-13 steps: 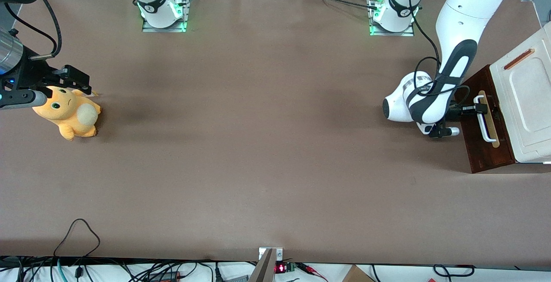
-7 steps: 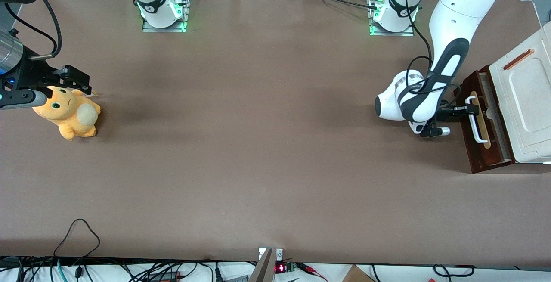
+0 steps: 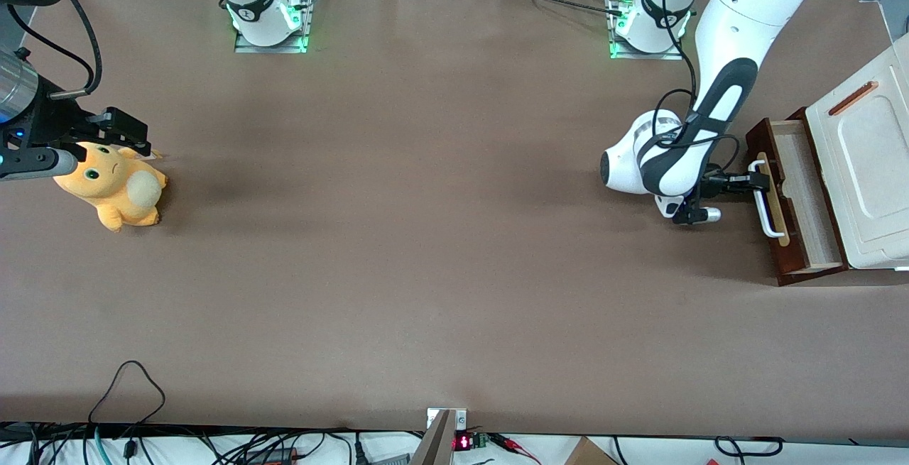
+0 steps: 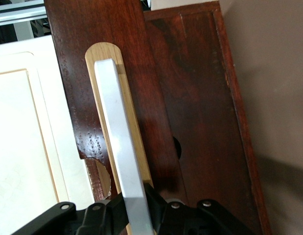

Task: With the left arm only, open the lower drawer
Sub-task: 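Pull the handle away from the cabinet with the left gripper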

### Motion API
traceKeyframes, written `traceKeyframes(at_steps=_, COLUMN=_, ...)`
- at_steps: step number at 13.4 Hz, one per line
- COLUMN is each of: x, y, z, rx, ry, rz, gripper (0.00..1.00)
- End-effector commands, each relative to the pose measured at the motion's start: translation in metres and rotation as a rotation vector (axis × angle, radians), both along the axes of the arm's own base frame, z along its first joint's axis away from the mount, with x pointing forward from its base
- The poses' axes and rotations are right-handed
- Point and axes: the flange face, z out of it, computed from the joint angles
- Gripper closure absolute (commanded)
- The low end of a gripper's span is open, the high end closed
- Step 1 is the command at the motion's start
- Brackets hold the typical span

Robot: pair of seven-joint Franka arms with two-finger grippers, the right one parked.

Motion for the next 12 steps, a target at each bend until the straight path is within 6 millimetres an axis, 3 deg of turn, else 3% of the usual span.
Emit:
traceKeyframes(at_steps=1, x=0.021, y=-0.097, z=0.017, rx=-0.105, ry=-0.003, rz=-0.194, gripper=1.0)
traceKeyframes(at_steps=5, x=0.019, y=-0.114, z=0.025, rx=-0.13, ry=-0.01, rz=-0.199, gripper=0.99)
traceKeyframes(at_steps=7, x=0.017, y=-0.113, z=0.027, rx=-0.138, ry=-0.007, rz=-0.187, gripper=0.72)
traceKeyframes(at_steps=9, x=0.02, y=-0.109, z=0.034, rx=-0.141, ry=-0.017, rz=-0.176, gripper=0.0)
traceKeyframes(at_steps=12, x=0.022, y=-0.112, z=0.054, rx=-0.189, ry=-0.049, rz=-0.137, gripper=0.0)
